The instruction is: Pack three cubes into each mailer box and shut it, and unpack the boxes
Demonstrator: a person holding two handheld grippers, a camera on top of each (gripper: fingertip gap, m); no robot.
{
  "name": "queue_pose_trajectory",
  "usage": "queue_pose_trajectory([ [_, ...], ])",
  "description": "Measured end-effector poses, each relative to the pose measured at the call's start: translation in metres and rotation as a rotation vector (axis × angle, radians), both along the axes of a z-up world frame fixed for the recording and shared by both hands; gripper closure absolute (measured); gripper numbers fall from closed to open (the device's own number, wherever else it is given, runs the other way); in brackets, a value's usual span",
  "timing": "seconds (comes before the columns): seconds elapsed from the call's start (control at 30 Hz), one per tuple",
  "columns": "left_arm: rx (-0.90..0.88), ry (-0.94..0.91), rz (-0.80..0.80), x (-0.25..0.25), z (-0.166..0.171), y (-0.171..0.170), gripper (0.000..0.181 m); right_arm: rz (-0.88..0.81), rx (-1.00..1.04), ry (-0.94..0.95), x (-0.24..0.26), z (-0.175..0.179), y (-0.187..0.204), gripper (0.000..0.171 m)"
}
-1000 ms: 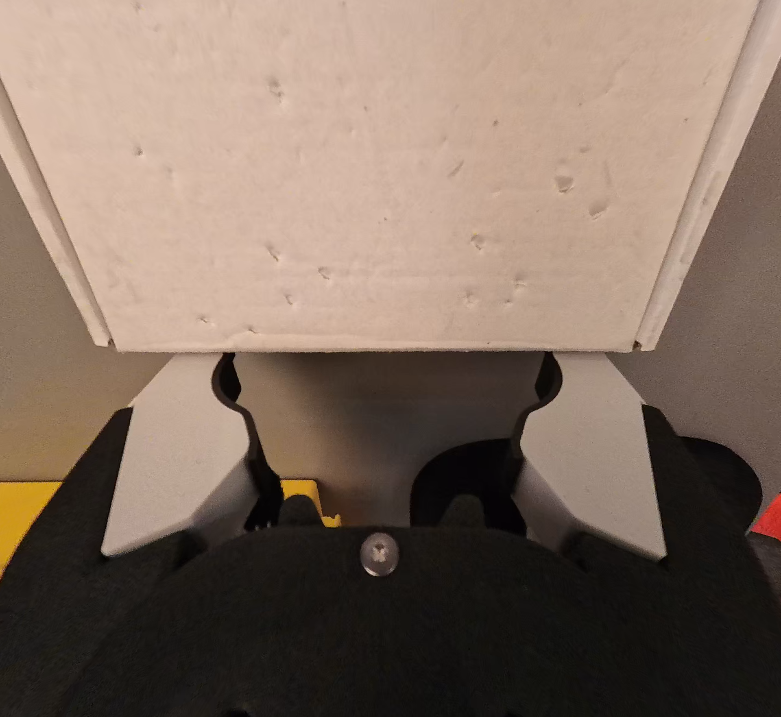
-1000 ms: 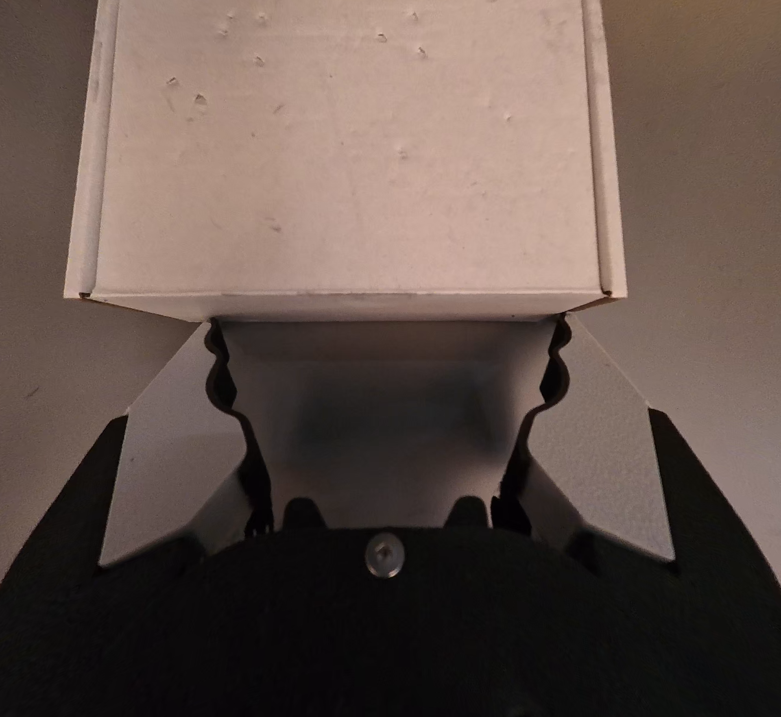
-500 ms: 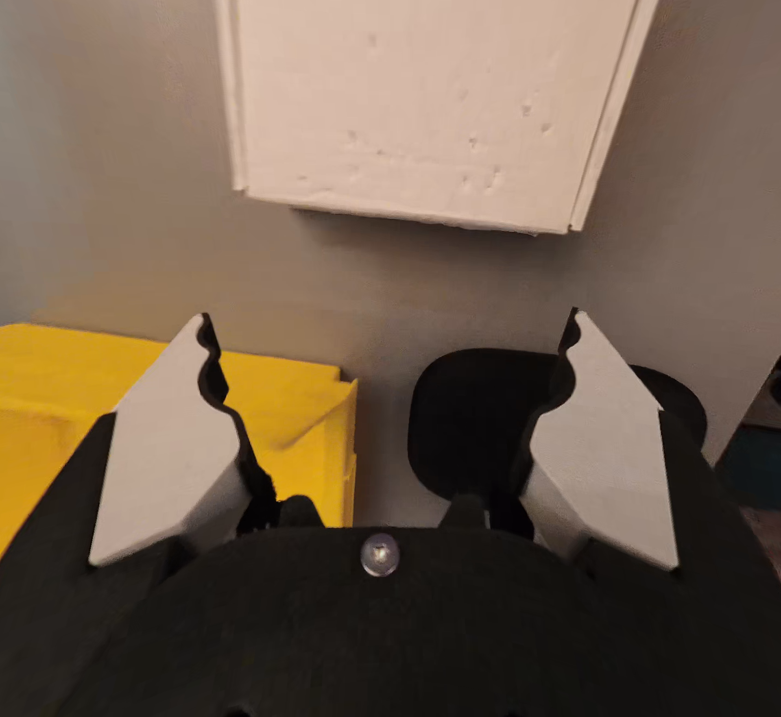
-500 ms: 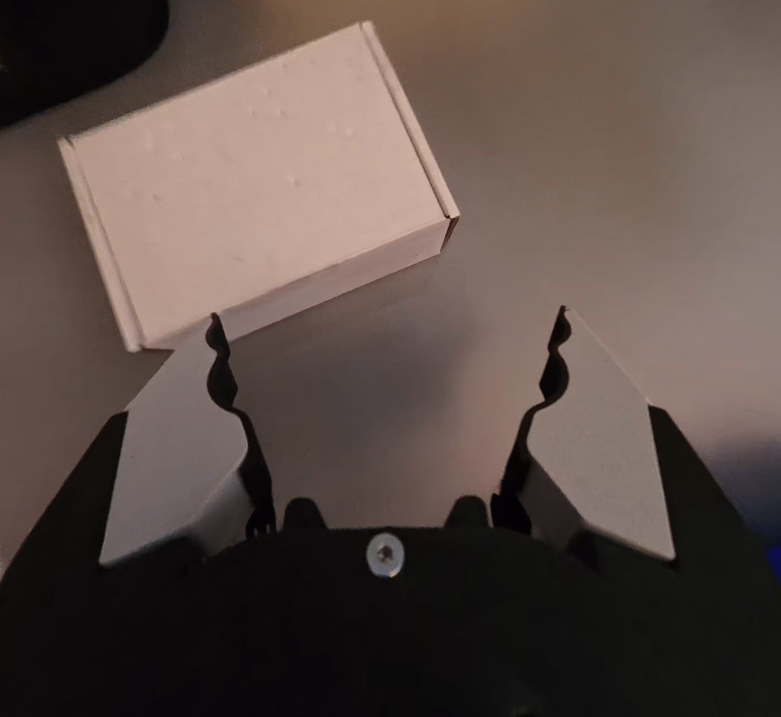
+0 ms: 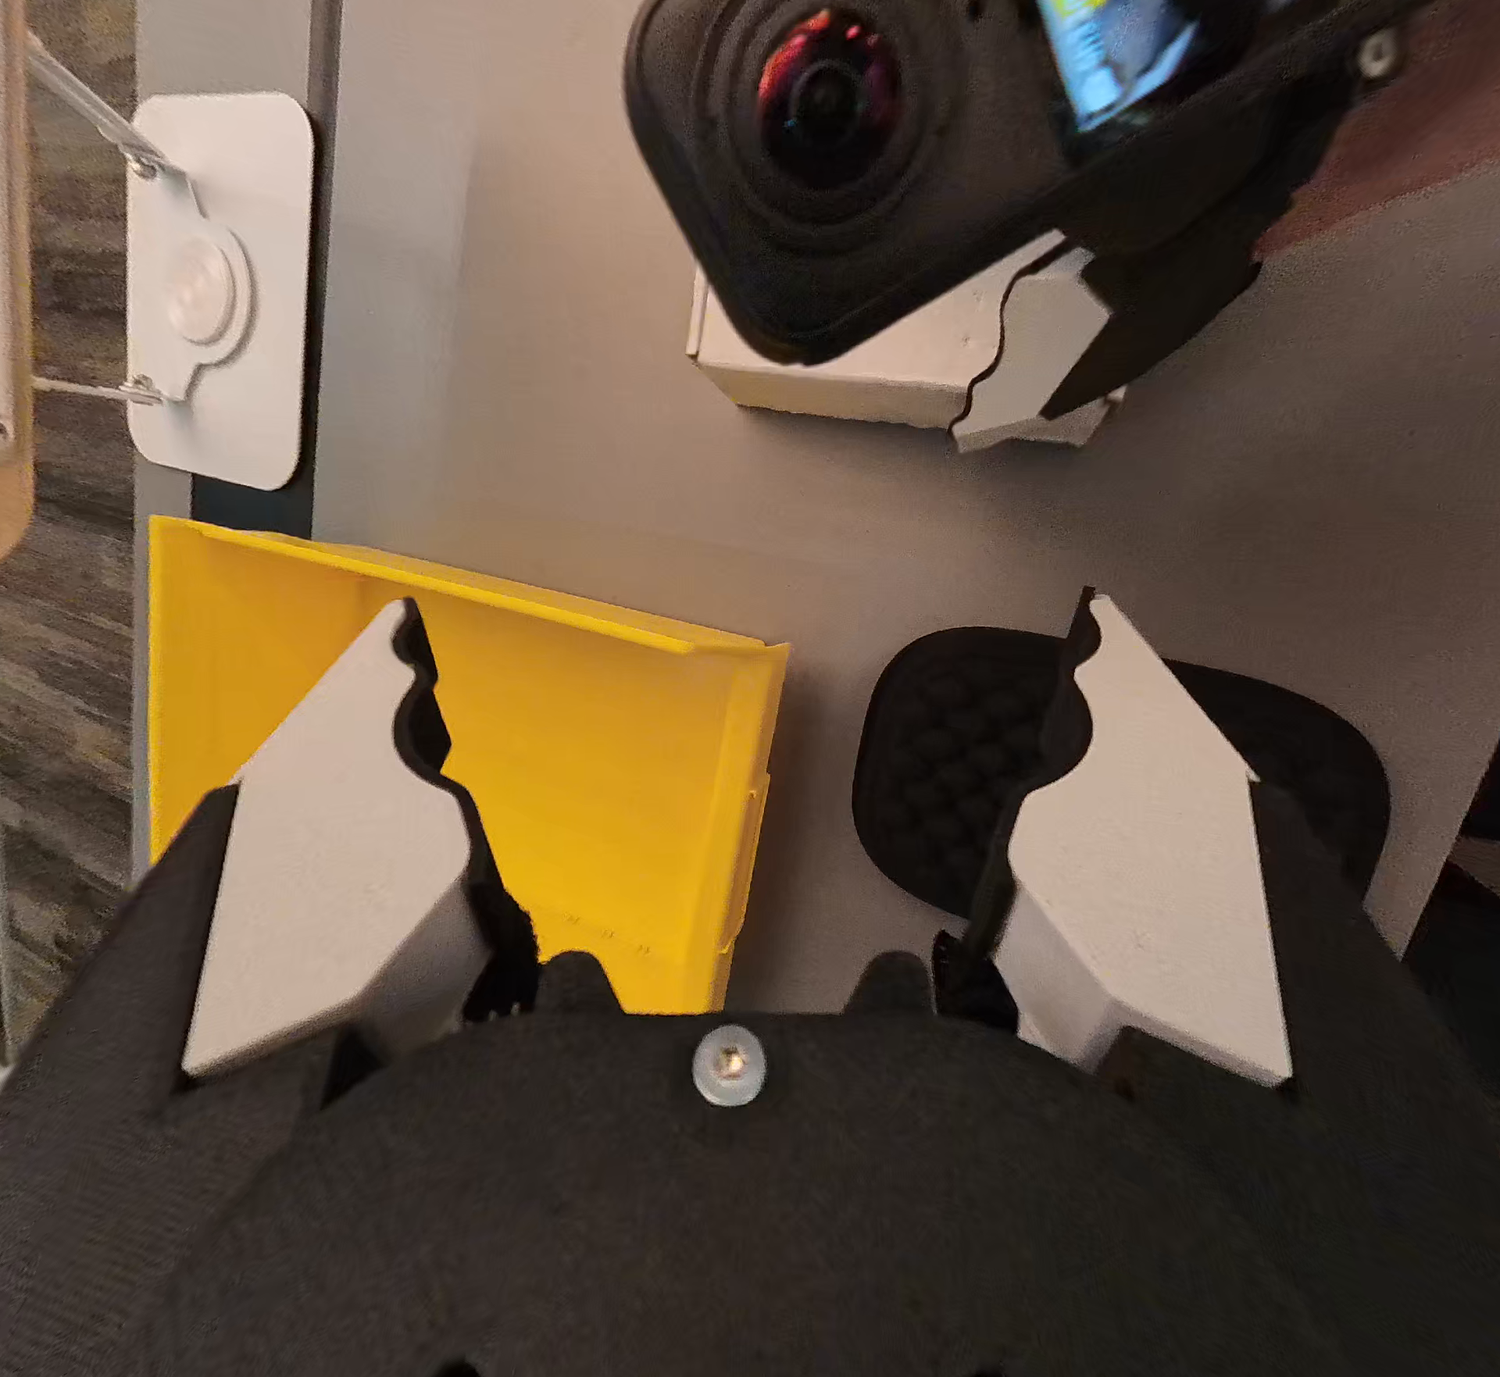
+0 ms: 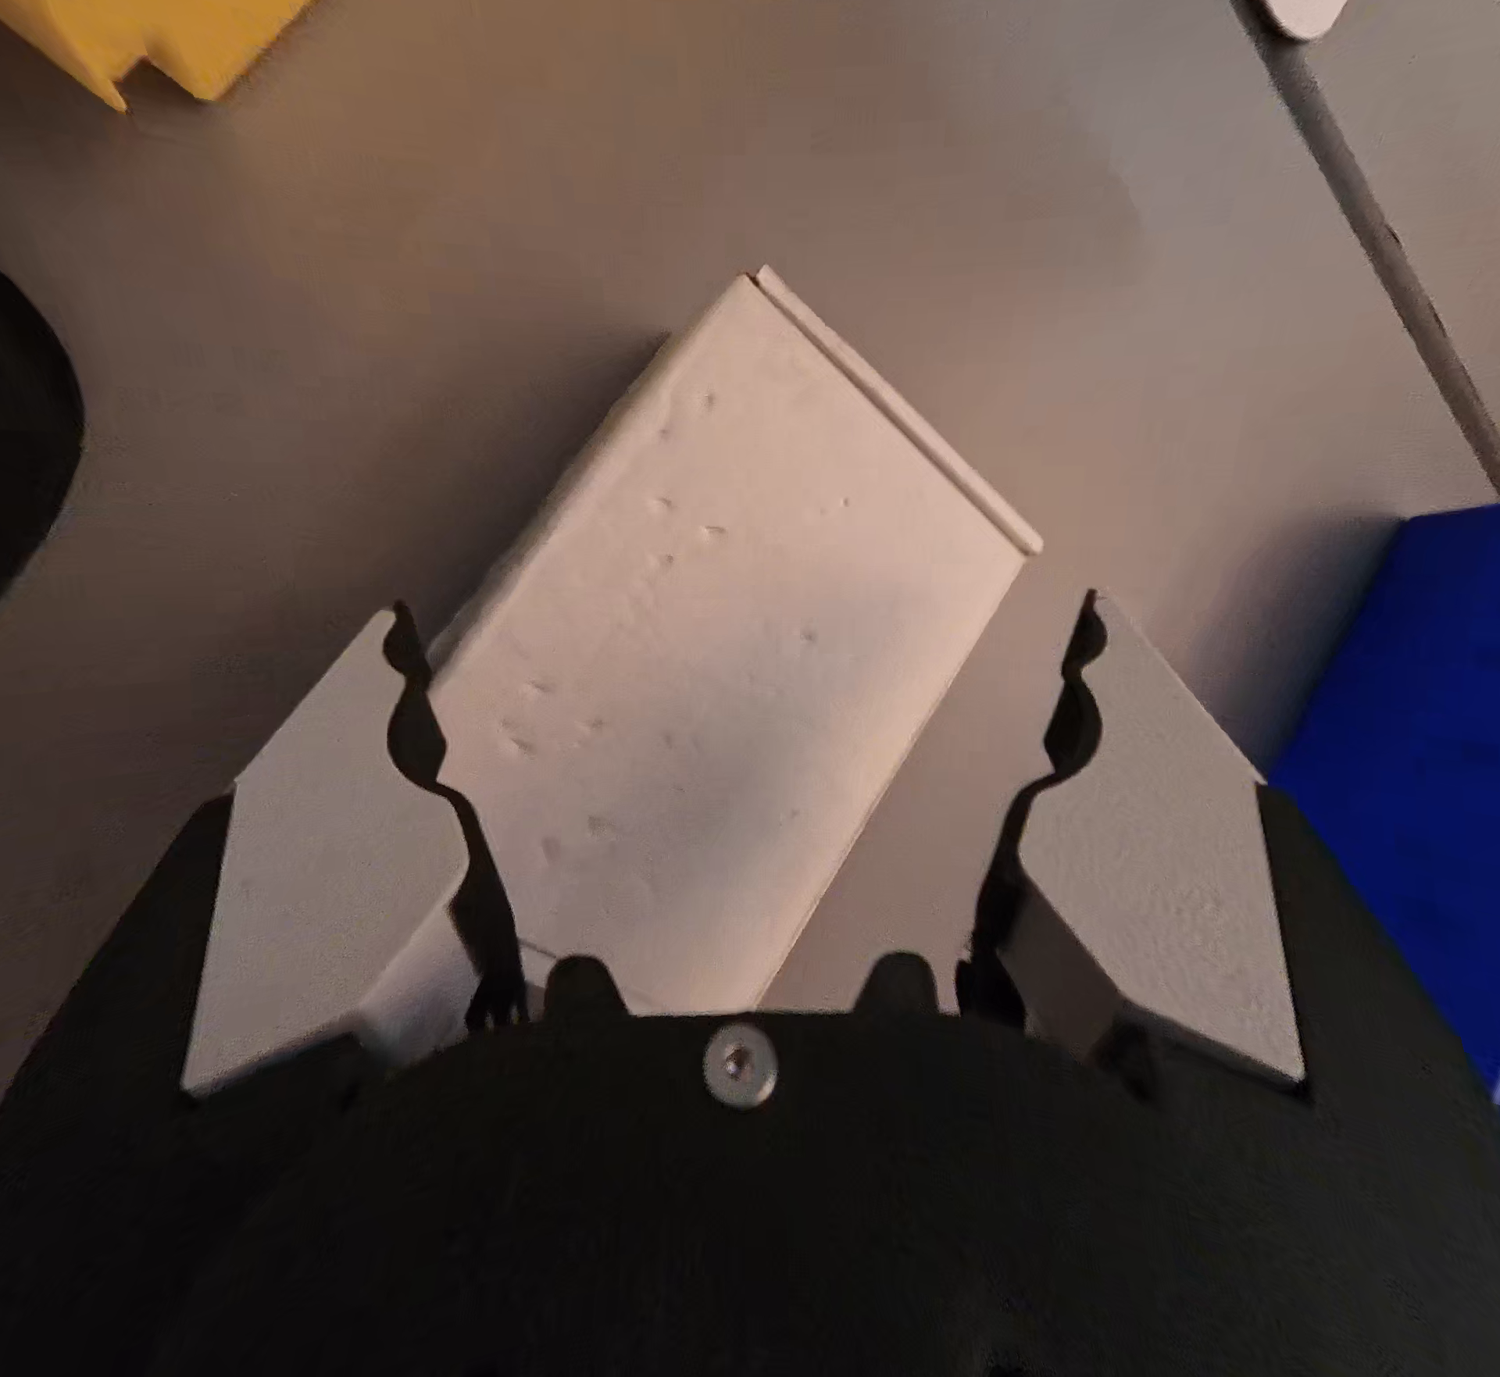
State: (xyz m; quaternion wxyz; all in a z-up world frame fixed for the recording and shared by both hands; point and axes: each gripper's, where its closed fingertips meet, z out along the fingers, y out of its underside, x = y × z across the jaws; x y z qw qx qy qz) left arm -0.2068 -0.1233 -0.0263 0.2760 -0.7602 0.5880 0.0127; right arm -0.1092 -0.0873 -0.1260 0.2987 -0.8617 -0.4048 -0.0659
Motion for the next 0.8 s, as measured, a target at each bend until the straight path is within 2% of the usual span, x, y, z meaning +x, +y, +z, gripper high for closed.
queue_pose_trajectory([
  [0.17,0.042,-0.011,-0.037,0.005,0.011,-0.011,0.033,-0.058,-0.066,-0.185,0.06,0.003,-0.011,0.021],
  [0.37,0.076,-0.02,-0.066,0.009,0.02,-0.021,0.033,0.133,-0.334,-0.069,0.055,-0.009,-0.01,0.02],
  [0.5,0.086,0.0,-0.07,0.009,0.018,-0.022,0.033,0.025,-0.458,-0.147,0.066,-0.025,0.003,0.02],
  [0.6,0.085,-0.004,-0.062,0.007,0.018,-0.02,0.033,-0.05,-0.54,-0.137,0.06,-0.033,0.0,0.021],
  [0.67,0.087,-0.008,-0.051,0.006,0.019,-0.018,0.034,-0.099,-0.566,-0.148,0.062,-0.037,0.001,0.029],
  [0.7,0.088,-0.008,-0.045,0.004,0.019,-0.017,0.034,-0.101,-0.6,-0.125,0.058,-0.039,-0.002,0.04],
  [0.8,0.092,-0.002,-0.043,0.003,0.019,-0.016,0.034,-0.093,-0.611,-0.129,0.06,-0.038,-0.001,0.041],
])
